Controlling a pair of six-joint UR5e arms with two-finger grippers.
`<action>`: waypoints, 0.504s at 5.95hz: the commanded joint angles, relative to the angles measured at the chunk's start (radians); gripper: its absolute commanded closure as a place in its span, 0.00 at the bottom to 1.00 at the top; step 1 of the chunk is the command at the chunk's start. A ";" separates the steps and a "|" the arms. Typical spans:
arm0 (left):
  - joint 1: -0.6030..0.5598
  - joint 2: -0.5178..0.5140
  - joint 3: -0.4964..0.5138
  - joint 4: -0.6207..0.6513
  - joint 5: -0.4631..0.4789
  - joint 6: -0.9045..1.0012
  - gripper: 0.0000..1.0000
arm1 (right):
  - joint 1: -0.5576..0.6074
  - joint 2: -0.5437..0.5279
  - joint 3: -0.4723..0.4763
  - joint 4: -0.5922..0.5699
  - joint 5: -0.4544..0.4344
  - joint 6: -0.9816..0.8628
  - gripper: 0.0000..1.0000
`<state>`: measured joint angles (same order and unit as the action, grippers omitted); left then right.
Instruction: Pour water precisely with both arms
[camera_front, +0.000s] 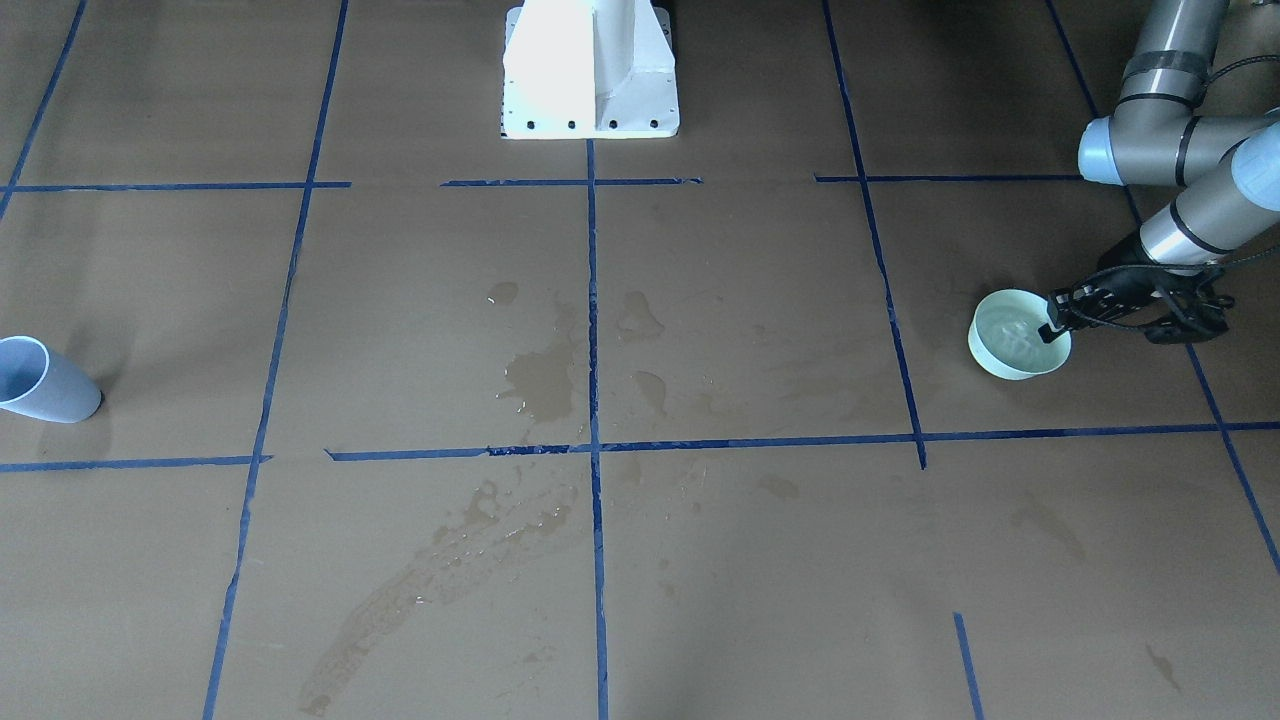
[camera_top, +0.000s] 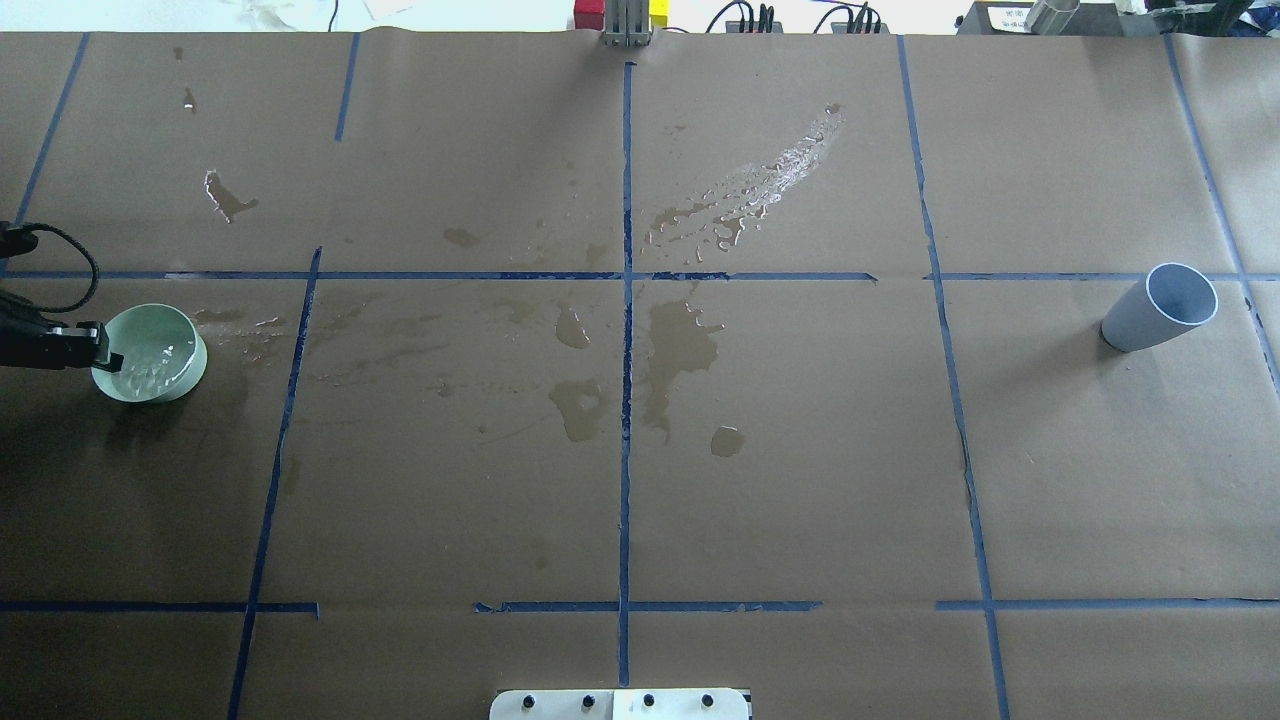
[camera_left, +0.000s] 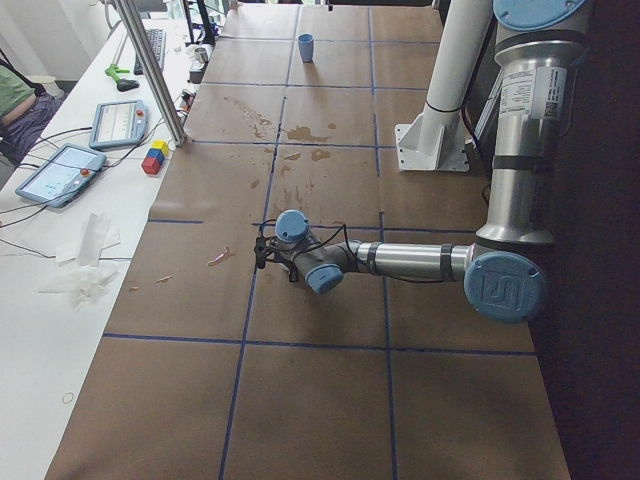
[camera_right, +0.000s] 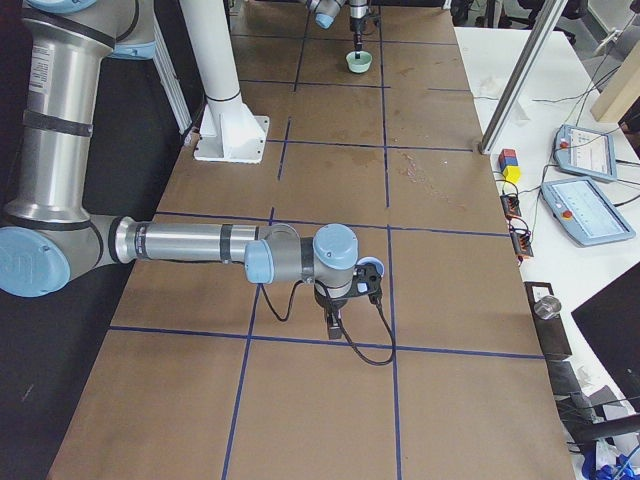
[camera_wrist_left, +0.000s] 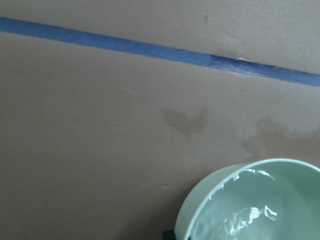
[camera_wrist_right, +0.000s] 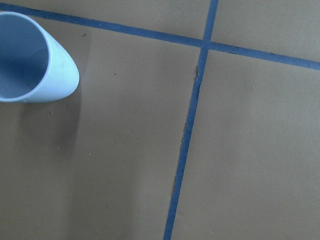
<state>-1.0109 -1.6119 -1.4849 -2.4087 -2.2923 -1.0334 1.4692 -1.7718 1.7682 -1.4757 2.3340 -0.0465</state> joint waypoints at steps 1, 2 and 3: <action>0.000 -0.121 -0.113 0.145 -0.003 -0.121 1.00 | 0.000 0.002 0.000 0.000 -0.001 -0.001 0.00; 0.018 -0.211 -0.151 0.231 0.001 -0.198 1.00 | 0.000 0.002 0.002 0.000 -0.001 -0.001 0.00; 0.091 -0.288 -0.150 0.241 0.020 -0.300 1.00 | -0.001 0.014 0.013 0.000 -0.002 0.000 0.00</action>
<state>-0.9738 -1.8201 -1.6219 -2.2018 -2.2866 -1.2395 1.4692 -1.7664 1.7732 -1.4757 2.3327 -0.0471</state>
